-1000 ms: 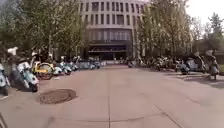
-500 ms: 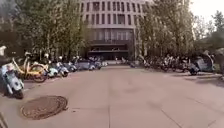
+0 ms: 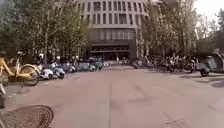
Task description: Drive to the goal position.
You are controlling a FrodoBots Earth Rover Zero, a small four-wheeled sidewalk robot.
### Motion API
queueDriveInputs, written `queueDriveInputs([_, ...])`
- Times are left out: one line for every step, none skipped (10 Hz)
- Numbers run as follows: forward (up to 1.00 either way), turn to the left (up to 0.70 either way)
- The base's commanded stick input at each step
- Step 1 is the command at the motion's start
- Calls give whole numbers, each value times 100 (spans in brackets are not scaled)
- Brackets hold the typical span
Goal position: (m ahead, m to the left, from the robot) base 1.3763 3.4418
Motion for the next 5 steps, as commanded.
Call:
queueDriveInputs([100, -28])
queueDriveInputs([100, -40])
queueDriveInputs([100, -33])
queueDriveInputs([100, -33])
queueDriveInputs([100, -40])
